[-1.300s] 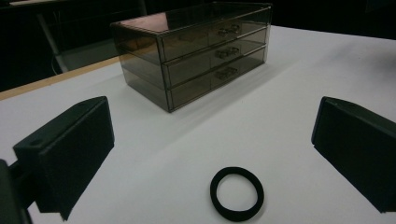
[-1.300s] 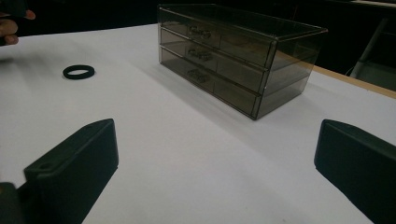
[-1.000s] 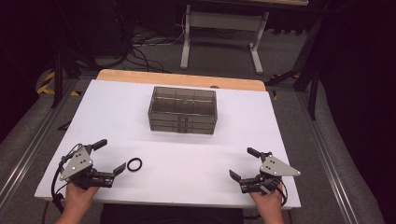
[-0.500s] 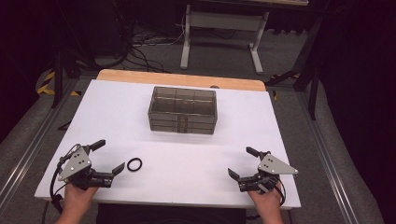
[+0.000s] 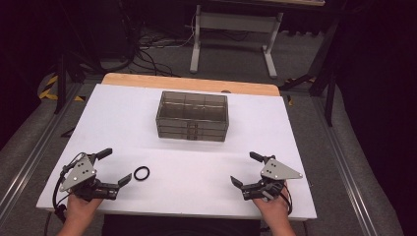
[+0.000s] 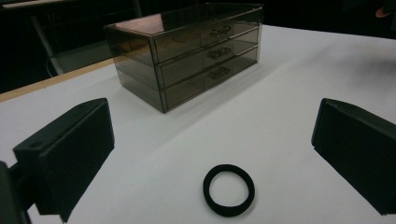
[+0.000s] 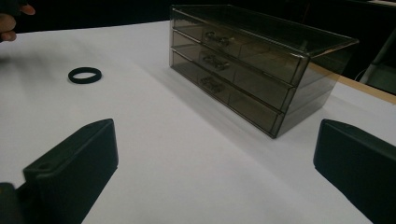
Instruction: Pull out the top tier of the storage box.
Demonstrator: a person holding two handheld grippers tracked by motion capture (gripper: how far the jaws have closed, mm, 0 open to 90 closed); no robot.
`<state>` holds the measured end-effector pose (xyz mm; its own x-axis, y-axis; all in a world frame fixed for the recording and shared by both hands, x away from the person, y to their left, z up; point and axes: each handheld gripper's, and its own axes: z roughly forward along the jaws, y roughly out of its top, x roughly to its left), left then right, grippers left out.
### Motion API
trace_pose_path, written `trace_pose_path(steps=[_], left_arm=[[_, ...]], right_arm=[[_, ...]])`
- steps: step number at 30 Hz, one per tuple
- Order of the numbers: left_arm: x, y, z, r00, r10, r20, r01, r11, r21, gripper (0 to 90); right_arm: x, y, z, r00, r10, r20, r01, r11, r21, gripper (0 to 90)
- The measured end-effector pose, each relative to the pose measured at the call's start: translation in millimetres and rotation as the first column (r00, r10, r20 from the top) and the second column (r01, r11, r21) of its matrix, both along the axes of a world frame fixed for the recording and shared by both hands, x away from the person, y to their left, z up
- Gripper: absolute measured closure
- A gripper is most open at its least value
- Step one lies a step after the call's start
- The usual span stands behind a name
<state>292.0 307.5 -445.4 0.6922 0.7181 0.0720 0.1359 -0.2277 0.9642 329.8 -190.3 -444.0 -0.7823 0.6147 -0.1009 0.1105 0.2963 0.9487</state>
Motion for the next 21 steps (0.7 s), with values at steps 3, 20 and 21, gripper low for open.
trace_pose_path(steps=[3, 20, 21], left_arm=[[1.0, -0.2, 0.3, 1.0, -0.002, 0.002, 0.002, 1.0, 0.005, 0.2], [0.3, -2.1, 4.2, 0.9998, -0.019, 0.006, 0.019, 0.9994, 0.028, 0.1], [0.3, -2.1, 4.2, 0.9998, -0.019, 0.006, 0.019, 0.9994, 0.028, 0.1]], right_arm=[[2.5, 6.4, 1.6, 1.0, 0.009, -0.004, -0.009, 1.0, -0.012, 0.4], [17.0, 56.3, 15.5, 0.9971, 0.076, 0.008, -0.075, 0.994, -0.074, 0.7], [17.0, 56.3, 15.5, 0.9971, 0.076, 0.008, -0.075, 0.994, -0.074, 0.7]])
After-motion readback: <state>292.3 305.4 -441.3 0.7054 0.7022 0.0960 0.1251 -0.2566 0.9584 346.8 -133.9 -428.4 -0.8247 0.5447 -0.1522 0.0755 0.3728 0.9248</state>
